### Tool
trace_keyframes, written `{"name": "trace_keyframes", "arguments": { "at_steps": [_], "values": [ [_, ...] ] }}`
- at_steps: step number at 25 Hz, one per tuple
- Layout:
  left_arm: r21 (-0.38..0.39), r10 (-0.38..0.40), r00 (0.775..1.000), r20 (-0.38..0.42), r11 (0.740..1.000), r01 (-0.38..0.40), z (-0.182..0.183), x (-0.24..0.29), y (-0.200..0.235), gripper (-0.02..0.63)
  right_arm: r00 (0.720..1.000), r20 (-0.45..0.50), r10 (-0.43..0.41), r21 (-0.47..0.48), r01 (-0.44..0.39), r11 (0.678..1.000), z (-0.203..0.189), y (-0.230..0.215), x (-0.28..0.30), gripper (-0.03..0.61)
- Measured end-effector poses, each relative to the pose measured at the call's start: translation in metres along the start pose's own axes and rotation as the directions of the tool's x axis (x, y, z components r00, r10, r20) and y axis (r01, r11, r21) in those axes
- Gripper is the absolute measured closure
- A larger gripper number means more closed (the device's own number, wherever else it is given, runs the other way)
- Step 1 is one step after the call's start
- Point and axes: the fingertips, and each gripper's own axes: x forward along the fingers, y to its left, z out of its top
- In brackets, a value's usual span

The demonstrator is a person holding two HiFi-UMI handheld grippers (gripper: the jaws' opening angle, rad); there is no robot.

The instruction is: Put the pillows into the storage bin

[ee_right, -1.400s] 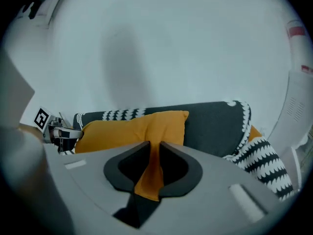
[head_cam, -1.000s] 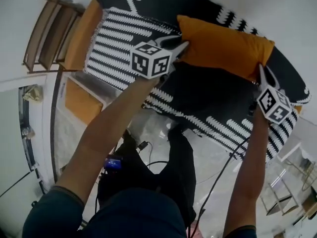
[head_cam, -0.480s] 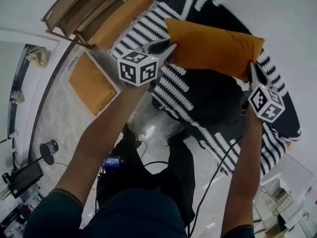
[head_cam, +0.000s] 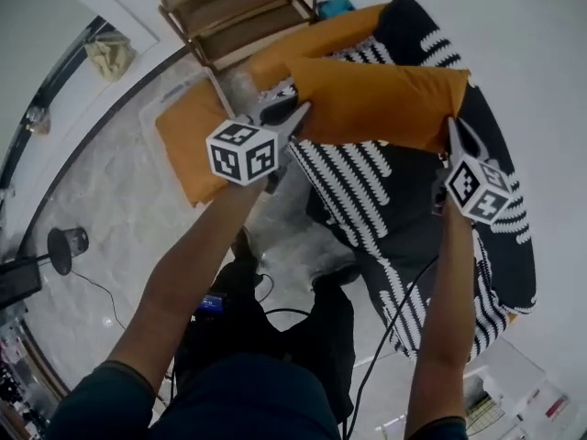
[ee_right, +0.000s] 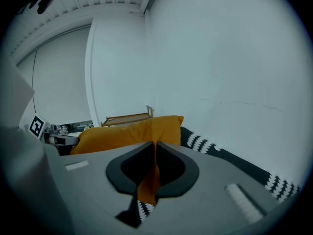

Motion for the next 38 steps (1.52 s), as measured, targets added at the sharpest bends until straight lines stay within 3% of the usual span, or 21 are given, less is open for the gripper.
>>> {"name": "trace_keyframes", "arguments": {
  "at_steps": [6, 9, 12, 15, 19, 22, 25, 27, 30, 38],
  "values": [
    [-0.155, 0.156, 0.986, 0.054, 0.977, -0.146, 0.010, -0.117, 0.118, 0.545, 0.993, -0.055, 0.106, -0.063, -0.109, 0.992, 0.026, 0.158, 0.078, 0.549],
    [-0.257, 0.257, 0.963, 0.081, 0.939, -0.229, 0.004, -0.169, 0.170, 0.545, 0.980, -0.100, 0.173, -0.117, -0.185, 0.976, 0.037, 0.233, 0.126, 0.552],
    [-0.356, 0.355, 0.931, 0.089, 0.884, -0.303, -0.014, -0.218, 0.215, 0.545, 0.959, -0.164, 0.230, -0.190, -0.260, 0.947, 0.035, 0.308, 0.171, 0.554],
    [-0.456, 0.457, 0.886, 0.081, 0.807, -0.375, -0.045, -0.266, 0.253, 0.545, 0.926, -0.238, 0.292, -0.268, -0.351, 0.897, 0.021, 0.385, 0.214, 0.555],
    [-0.591, 0.562, 0.826, 0.052, 0.684, -0.428, -0.096, -0.326, 0.287, 0.545, 0.870, -0.341, 0.356, -0.347, -0.469, 0.812, -0.014, 0.486, 0.256, 0.557],
    [-0.684, 0.615, 0.789, 0.010, 0.580, -0.443, -0.143, -0.359, 0.304, 0.545, 0.827, -0.419, 0.376, -0.416, -0.542, 0.730, -0.047, 0.557, 0.279, 0.557],
    [-0.754, 0.649, 0.759, -0.044, 0.477, -0.452, -0.186, -0.380, 0.310, 0.545, 0.787, -0.486, 0.380, -0.489, -0.605, 0.628, -0.080, 0.620, 0.297, 0.557],
    [-0.792, 0.658, 0.750, -0.066, 0.423, -0.441, -0.207, -0.387, 0.312, 0.546, 0.767, -0.516, 0.381, -0.529, -0.635, 0.563, -0.099, 0.656, 0.306, 0.557],
    [-0.834, 0.658, 0.747, -0.097, 0.356, -0.421, -0.232, -0.390, 0.319, 0.546, 0.744, -0.557, 0.368, -0.560, -0.664, 0.495, -0.126, 0.697, 0.317, 0.558],
    [-0.888, 0.640, 0.744, -0.193, 0.208, -0.410, -0.293, -0.382, 0.333, 0.548, 0.692, -0.641, 0.333, -0.609, -0.722, 0.328, -0.197, 0.768, 0.337, 0.560]
  ]
}}
